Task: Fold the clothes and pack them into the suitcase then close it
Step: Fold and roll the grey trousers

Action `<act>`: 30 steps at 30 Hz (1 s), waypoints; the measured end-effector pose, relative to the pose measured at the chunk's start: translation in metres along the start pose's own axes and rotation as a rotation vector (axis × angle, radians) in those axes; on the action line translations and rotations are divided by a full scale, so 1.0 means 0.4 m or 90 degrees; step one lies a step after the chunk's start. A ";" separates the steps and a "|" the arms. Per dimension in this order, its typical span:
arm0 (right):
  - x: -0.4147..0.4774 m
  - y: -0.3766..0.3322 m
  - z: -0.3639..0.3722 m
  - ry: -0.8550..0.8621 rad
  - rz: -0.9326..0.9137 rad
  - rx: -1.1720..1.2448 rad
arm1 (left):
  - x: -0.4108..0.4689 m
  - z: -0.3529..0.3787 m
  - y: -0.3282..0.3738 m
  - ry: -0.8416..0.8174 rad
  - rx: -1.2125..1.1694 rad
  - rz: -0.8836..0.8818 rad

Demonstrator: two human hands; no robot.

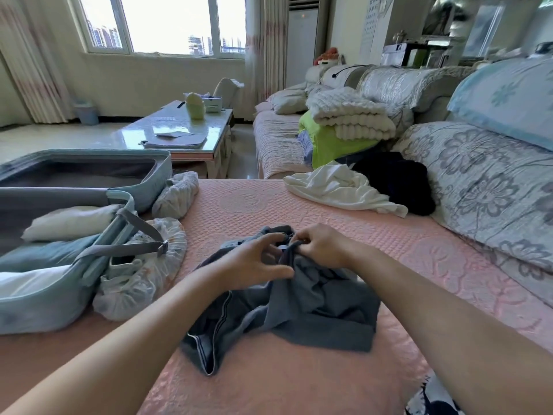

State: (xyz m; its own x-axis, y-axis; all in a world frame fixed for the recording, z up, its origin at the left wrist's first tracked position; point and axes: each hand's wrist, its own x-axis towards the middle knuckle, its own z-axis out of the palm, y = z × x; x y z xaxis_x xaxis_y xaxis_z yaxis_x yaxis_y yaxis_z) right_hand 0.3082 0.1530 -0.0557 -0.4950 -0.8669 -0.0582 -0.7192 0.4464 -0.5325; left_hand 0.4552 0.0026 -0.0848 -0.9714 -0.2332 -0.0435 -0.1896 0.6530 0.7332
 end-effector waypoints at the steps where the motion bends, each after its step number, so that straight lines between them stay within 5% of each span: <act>1: -0.001 -0.011 0.002 0.027 -0.030 0.033 | 0.002 0.015 -0.012 -0.004 -0.033 0.019; 3: -0.002 -0.018 0.004 0.046 -0.043 0.052 | 0.003 0.023 -0.023 0.044 -0.007 0.061; 6: -0.019 -0.015 -0.005 -0.040 0.015 -0.142 | -0.016 -0.022 -0.012 0.093 -0.018 0.010; 8: -0.037 -0.021 -0.007 -0.162 0.066 -0.171 | -0.041 -0.062 -0.029 -0.019 -0.013 -0.072; 12: -0.051 -0.048 0.011 -0.429 0.140 0.113 | -0.108 -0.102 -0.044 -0.382 0.089 -0.262; 14: -0.041 -0.054 0.014 -0.485 0.144 0.217 | -0.114 -0.103 -0.018 -0.430 0.066 -0.294; 16: -0.011 -0.042 0.026 -0.377 0.143 0.254 | -0.098 -0.103 0.011 -0.394 0.012 -0.258; 18: 0.031 -0.013 0.041 -0.162 0.152 0.158 | -0.055 -0.091 0.020 -0.199 -0.019 -0.160; 21: 0.085 0.050 0.068 0.032 0.151 -0.097 | 0.014 -0.063 -0.011 0.094 0.198 -0.074; 24: 0.107 0.082 0.095 -0.017 0.172 -0.190 | 0.049 -0.040 -0.058 0.025 0.340 -0.101; 27: 0.132 0.092 0.120 -0.090 0.198 -0.363 | 0.070 -0.065 -0.097 -0.003 0.317 -0.074; 30: 0.176 0.092 0.127 -0.063 0.208 -0.359 | 0.066 -0.121 -0.098 -0.096 0.310 -0.139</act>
State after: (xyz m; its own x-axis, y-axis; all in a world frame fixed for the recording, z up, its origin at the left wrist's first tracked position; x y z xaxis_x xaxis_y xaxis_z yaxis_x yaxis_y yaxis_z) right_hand 0.2718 0.0969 -0.1223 -0.7032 -0.6716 -0.2335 -0.6983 0.7141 0.0490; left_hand 0.4438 -0.0641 -0.0816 -0.9052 -0.3184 -0.2815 -0.3981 0.8672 0.2993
